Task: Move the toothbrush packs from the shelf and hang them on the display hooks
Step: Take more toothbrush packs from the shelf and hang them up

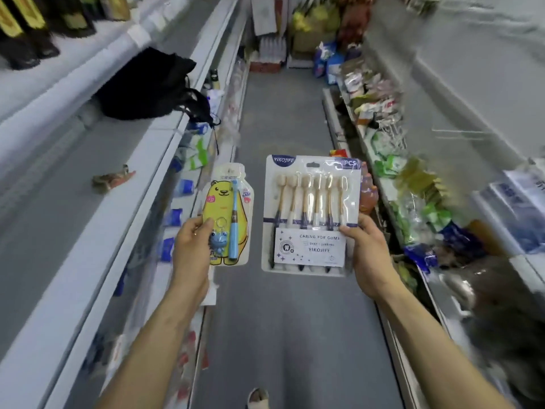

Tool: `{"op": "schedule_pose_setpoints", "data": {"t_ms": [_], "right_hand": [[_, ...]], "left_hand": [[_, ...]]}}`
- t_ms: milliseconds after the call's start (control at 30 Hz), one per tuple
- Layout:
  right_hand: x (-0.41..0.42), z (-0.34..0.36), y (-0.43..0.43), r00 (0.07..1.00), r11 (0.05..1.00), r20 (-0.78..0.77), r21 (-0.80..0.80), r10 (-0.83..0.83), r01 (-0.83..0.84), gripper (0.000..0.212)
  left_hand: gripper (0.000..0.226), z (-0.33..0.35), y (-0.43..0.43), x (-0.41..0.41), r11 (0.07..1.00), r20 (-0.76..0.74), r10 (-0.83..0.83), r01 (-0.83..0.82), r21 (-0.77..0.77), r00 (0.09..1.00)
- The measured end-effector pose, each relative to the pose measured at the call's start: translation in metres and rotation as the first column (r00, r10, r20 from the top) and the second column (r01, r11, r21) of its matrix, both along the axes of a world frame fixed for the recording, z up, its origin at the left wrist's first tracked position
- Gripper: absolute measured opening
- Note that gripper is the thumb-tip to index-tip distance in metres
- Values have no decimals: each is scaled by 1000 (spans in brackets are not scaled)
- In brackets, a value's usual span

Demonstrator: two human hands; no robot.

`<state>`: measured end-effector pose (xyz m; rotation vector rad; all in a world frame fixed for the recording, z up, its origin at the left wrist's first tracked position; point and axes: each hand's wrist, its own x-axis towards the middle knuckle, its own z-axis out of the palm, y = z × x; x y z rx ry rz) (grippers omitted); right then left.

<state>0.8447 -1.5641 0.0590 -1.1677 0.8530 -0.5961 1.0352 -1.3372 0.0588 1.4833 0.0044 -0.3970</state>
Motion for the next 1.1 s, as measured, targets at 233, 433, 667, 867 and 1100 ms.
{"op": "schedule_pose_setpoints", "data": {"t_ms": [233, 433, 667, 867, 1100], "right_hand": [[71, 23, -127, 987, 987, -17, -45, -157, 156, 24], [155, 13, -260, 976, 975, 39, -57, -212, 214, 32], [265, 28, -400, 988, 985, 1, -78, -156, 156, 29], [371, 27, -497, 988, 984, 15, -89, -155, 156, 41], [491, 30, -586, 973, 971, 17, -61, -230, 231, 33]], "left_hand": [[8, 10, -166, 109, 985, 35, -173, 173, 6, 984], [10, 3, -304, 192, 977, 62, -211, 210, 17, 976], [24, 20, -435, 288, 979, 2, -197, 197, 48, 980], [11, 29, -524, 394, 984, -2, -170, 169, 56, 986], [20, 29, -640, 544, 957, -2, -284, 284, 54, 959]]}}
